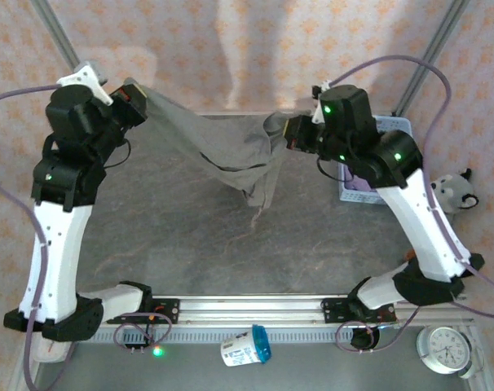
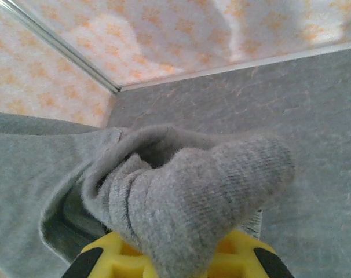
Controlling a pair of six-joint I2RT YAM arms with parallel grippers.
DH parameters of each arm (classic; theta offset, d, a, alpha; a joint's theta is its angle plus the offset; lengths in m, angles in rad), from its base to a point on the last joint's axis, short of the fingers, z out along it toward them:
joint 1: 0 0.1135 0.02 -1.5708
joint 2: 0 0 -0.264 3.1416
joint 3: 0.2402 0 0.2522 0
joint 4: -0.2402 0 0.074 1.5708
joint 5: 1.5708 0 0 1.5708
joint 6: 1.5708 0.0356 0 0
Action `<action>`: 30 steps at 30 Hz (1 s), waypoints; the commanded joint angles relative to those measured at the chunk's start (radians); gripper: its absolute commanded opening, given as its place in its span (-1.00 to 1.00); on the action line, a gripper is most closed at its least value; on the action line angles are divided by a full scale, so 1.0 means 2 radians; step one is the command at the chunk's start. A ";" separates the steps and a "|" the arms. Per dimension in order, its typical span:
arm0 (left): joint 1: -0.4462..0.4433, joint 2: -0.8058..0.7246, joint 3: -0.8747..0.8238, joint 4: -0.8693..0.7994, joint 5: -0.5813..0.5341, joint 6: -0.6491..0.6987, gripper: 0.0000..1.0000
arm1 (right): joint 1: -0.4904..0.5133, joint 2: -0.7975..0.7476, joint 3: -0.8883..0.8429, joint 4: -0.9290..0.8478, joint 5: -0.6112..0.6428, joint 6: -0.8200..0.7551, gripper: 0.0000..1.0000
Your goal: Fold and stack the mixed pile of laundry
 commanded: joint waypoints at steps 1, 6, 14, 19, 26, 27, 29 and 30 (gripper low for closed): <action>0.003 -0.015 0.007 -0.004 0.008 0.005 -1.00 | 0.000 -0.042 -0.037 0.039 0.004 0.028 -0.88; 0.003 -0.009 -0.080 0.012 -0.011 -0.015 -1.00 | -0.009 -0.017 -0.103 0.064 0.040 0.037 -1.00; 0.004 0.008 -0.134 0.034 -0.008 -0.017 -1.00 | -0.045 0.036 -0.085 0.108 0.030 0.025 -1.00; 0.004 0.006 -0.067 0.032 -0.010 0.017 -1.00 | -0.046 0.039 -0.005 0.087 -0.002 -0.022 -1.00; 0.003 -0.029 -0.020 0.051 0.021 0.030 -1.00 | -0.046 0.002 0.038 0.038 -0.119 -0.041 -1.00; 0.004 -0.038 -0.018 0.053 0.023 0.027 -1.00 | -0.044 -0.011 0.028 0.040 -0.135 -0.035 -1.00; 0.003 -0.053 -0.017 0.057 0.028 0.023 -1.00 | -0.044 -0.041 0.002 0.057 -0.156 -0.019 -1.00; 0.003 -0.059 -0.016 0.058 0.031 0.009 -1.00 | -0.044 -0.060 -0.016 0.073 -0.165 -0.009 -1.00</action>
